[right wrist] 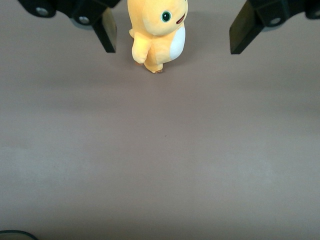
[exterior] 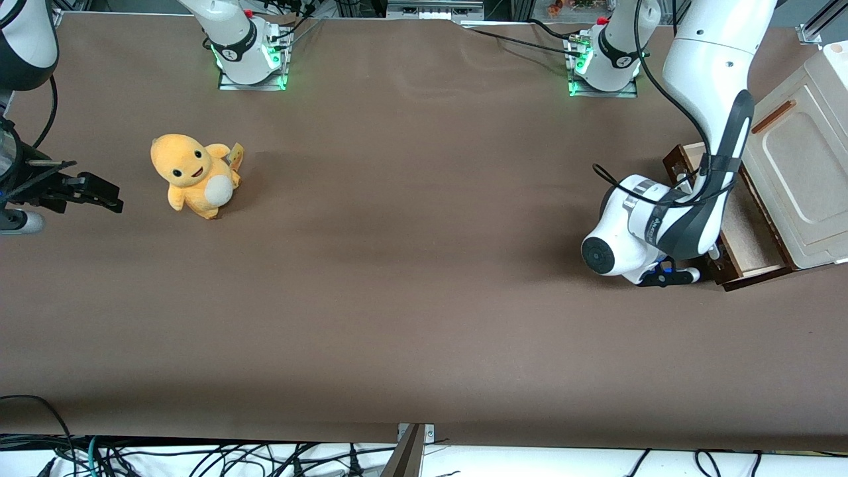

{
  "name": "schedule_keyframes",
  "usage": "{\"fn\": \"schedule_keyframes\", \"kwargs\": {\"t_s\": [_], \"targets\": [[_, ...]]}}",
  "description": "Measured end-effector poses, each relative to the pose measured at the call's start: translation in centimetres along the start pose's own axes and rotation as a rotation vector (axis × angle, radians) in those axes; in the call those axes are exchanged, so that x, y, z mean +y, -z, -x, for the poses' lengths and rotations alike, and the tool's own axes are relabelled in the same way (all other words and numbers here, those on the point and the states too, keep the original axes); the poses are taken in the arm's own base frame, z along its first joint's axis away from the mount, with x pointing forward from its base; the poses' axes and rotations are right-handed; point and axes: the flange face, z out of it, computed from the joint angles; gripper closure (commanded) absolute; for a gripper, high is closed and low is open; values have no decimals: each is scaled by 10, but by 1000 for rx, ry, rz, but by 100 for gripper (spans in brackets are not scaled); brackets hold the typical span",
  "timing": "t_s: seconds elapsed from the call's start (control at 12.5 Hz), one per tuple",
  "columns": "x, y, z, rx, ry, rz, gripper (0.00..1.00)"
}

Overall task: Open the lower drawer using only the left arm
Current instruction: 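Pull the grasped handle outward with the left gripper, sliding the drawer open, then release the handle and raise the left gripper away from the drawer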

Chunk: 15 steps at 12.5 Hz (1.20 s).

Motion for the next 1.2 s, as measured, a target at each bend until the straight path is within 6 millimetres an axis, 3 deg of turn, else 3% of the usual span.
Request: {"fn": "schedule_keyframes", "kwargs": {"t_s": [0.24, 0.32, 0.48, 0.64, 1.04, 1.2], "targets": [[-18, 48, -2, 52, 52, 240, 0], [-32, 68, 1, 76, 64, 349, 0], [-79, 100, 9, 107, 86, 581, 0], [-136, 106, 14, 137, 79, 758, 0], [-256, 98, 35, 332, -63, 994, 0], [-287, 96, 52, 386, -131, 990, 0]]}}
